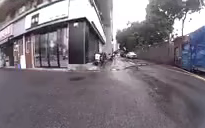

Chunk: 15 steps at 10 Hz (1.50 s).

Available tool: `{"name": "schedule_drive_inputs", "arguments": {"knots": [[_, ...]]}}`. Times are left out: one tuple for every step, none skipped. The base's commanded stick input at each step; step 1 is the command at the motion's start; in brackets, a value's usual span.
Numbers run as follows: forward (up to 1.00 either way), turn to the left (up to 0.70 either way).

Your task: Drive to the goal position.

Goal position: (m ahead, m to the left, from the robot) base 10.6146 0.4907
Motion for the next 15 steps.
{"name": "schedule_drive_inputs", "arguments": {"knots": [[0.45, -0.08], [0.45, 0.0], [0.45, 0.0], [0.45, 0.0], [0.45, 0.0], [0.45, 0.0], [0.45, 0.0], [0.45, 0.0], [0.45, 0.0], [0.45, 0.0], [0.45, 0.0], [0.45, 0.0], [0.45, 0.0], [0.45, 0.0], [0.45, 0.0]]}}
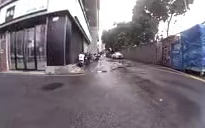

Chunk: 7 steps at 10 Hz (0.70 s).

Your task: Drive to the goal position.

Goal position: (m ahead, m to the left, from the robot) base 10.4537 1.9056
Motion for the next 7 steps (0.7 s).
{"name": "schedule_drive_inputs", "arguments": {"knots": [[0.45, 0.0], [0.45, -0.07], [0.45, -0.24], [0.45, -0.11], [0.45, 0.0], [0.45, 0.0], [0.45, 0.0]]}}
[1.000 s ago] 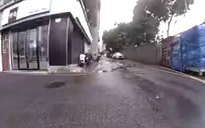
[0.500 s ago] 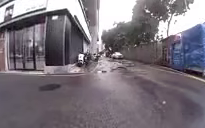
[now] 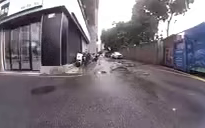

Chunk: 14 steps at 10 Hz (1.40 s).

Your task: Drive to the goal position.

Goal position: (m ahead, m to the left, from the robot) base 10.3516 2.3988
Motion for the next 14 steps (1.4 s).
{"name": "schedule_drive_inputs", "arguments": {"knots": [[0.45, 0.0], [0.45, 0.0], [0.45, 0.0], [0.45, 0.0], [0.45, 0.0], [0.45, 0.0], [0.45, 0.0], [0.45, 0.0], [0.45, 0.0], [0.45, 0.0], [0.45, 0.0], [0.45, 0.0], [0.45, 0.0], [0.45, 0.0]]}}
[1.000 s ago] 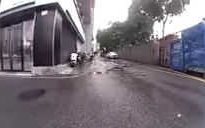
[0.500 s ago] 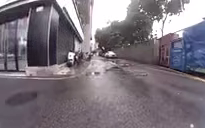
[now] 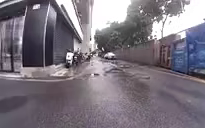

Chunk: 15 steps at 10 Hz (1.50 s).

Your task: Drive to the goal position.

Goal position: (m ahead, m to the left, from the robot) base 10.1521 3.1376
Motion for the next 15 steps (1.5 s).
{"name": "schedule_drive_inputs", "arguments": {"knots": [[0.45, 0.0], [0.45, 0.0], [0.45, 0.0], [0.45, 0.0], [0.45, 0.0], [0.45, 0.0], [0.45, 0.0], [0.45, 0.0], [0.45, 0.0], [0.45, 0.0], [0.45, 0.0], [0.45, 0.0], [0.45, 0.0], [0.45, 0.0], [0.45, 0.0]]}}
